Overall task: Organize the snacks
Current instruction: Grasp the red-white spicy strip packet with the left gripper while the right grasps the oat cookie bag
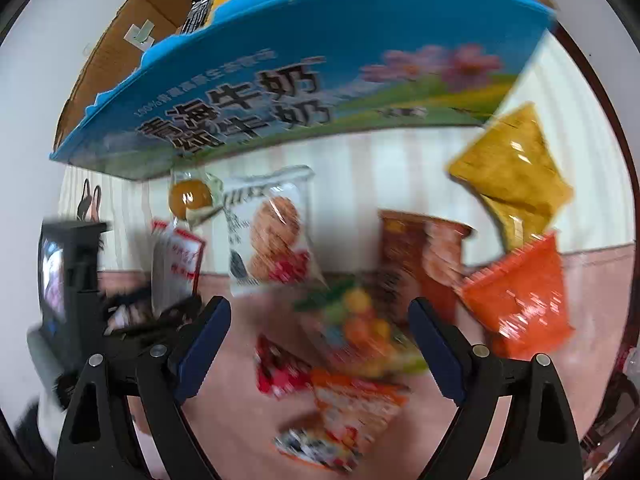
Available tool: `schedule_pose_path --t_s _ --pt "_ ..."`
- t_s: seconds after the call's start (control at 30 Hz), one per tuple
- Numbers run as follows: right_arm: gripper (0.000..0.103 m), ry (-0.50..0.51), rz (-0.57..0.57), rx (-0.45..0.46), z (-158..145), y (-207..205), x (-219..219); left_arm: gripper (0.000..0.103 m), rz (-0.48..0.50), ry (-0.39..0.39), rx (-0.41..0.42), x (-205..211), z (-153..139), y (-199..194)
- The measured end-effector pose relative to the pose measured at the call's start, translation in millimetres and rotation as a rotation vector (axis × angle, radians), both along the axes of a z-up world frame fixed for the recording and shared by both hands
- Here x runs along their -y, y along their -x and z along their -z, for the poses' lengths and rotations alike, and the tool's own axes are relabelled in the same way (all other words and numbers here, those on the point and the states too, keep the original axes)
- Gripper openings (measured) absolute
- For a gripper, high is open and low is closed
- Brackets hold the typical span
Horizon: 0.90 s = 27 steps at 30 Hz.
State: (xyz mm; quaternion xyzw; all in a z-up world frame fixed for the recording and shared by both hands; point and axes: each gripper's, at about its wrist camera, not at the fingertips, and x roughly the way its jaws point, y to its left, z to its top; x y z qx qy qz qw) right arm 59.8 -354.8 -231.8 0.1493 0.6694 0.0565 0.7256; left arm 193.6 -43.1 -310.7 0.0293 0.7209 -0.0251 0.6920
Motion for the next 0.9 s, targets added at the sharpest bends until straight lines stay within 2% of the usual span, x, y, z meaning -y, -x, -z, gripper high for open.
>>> schedule_pose_path --t_s 0.1,0.2,0.27,0.33,0.43,0.5,0.57,0.7,0.77,0.9 --pt "0.092 0.005 0.001 0.005 10 -16 -20 0.058 -0.257 0.137 -0.057 -41 4 9" --pt "0.092 0.022 0.001 0.004 22 -31 -39 0.059 -0.358 0.237 -0.109 -59 14 15" --pt "0.090 0.044 -0.004 -0.007 32 -38 -50 0.059 -0.334 0.246 -0.120 -58 15 17" --pt "0.064 0.077 -0.013 -0.026 42 -43 -59 0.059 -0.228 0.205 -0.123 -47 15 15" --pt "0.059 0.093 -0.030 -0.044 51 -41 -66 0.059 -0.085 0.134 -0.115 -27 14 15" --pt "0.056 0.102 -0.066 -0.064 52 -35 -70 0.059 -0.026 0.093 -0.111 -16 15 18" --pt "0.055 0.082 -0.120 -0.105 53 -25 -73 0.059 -0.007 0.075 -0.104 -11 17 20" --pt "0.056 0.070 -0.193 -0.159 58 -9 -79 0.059 -0.055 0.095 -0.083 -12 18 19" --pt "0.061 0.061 -0.164 -0.163 62 -7 -76 0.059 -0.081 0.104 -0.077 -12 18 16" --pt "0.065 0.055 -0.104 -0.163 73 -9 -74 0.059 -0.107 0.112 -0.070 -38 17 -6"
